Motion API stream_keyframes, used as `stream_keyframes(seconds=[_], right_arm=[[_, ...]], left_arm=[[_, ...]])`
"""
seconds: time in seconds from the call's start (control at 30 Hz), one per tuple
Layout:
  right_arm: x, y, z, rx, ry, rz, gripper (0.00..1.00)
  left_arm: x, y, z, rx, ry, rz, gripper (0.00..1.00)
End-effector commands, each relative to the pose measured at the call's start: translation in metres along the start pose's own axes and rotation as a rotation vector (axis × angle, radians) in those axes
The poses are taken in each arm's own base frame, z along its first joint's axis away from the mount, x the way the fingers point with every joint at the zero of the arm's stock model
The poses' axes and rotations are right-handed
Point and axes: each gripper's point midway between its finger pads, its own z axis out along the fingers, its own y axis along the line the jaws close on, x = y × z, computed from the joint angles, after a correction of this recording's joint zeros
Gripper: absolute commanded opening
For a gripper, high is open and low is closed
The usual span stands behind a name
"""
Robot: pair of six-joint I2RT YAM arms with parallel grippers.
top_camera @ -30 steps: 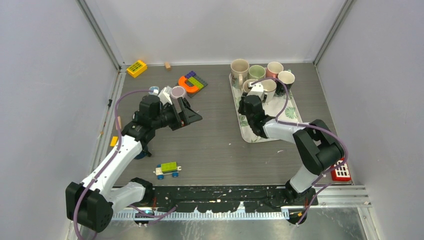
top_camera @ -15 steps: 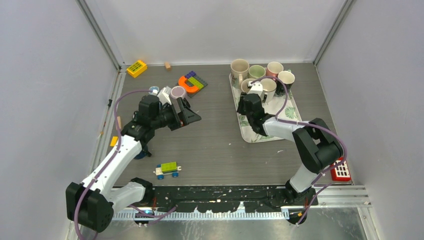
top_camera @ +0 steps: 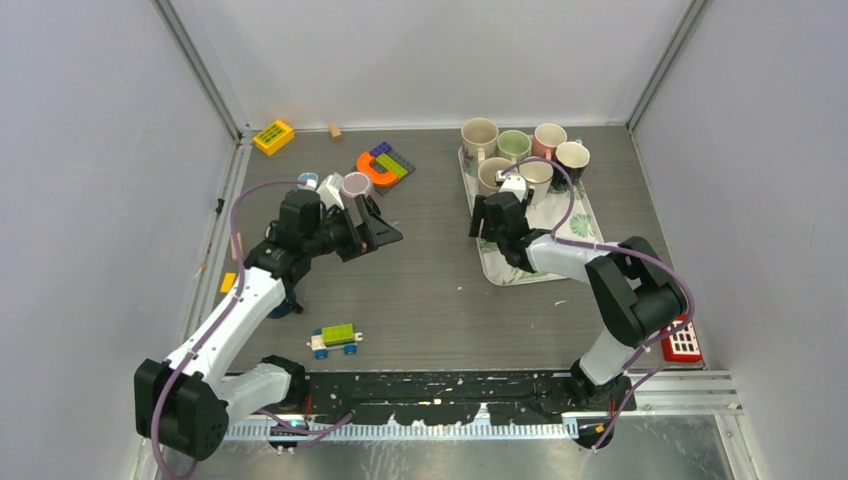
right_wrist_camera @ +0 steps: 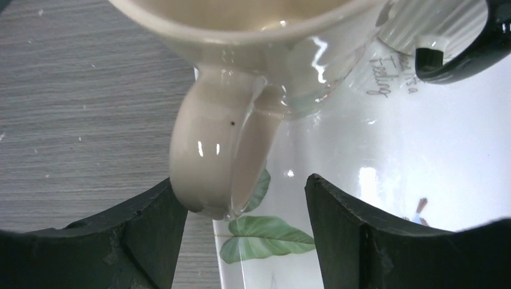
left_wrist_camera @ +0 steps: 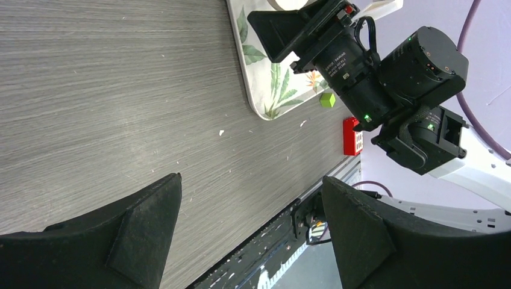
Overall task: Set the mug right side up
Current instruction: Place the cup on the tray.
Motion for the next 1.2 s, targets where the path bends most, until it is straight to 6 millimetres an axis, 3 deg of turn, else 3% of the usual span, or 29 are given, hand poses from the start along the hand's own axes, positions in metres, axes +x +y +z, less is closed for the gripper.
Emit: stream_keyframes(seconds=[0.0,0.23,0.47,1.03,1.17], right_arm=[[-0.022,-0.003,-0.008,0.015,-0.021,0.039,0.74],[-0.037,-0.031,0.002,0.068,-0.013,0.120,0.69],[-0.047,-0.029,0.014,0.061,-0.014,0.108,0.55],[-0.055,-0.024,0.023,0.016,-0.018,0.132,0.56],[-0.053,-0.025,0.017,0.019,-0.004,0.151,0.68]], left_arm=[[-0.009,-0.004,0.002,0.018,-0.025,0.012,0.88],[-0.010,-0.001,0.006,0.006,-0.028,-0.015,0.88],[-0.011,0.005,0.005,-0.034,-0.037,-0.016,0.88],[-0.026,0.021,0.014,-0.122,-0.063,-0.030,0.88],[-0.028,0.024,0.010,-0.137,-0.076,-0.031,0.88]])
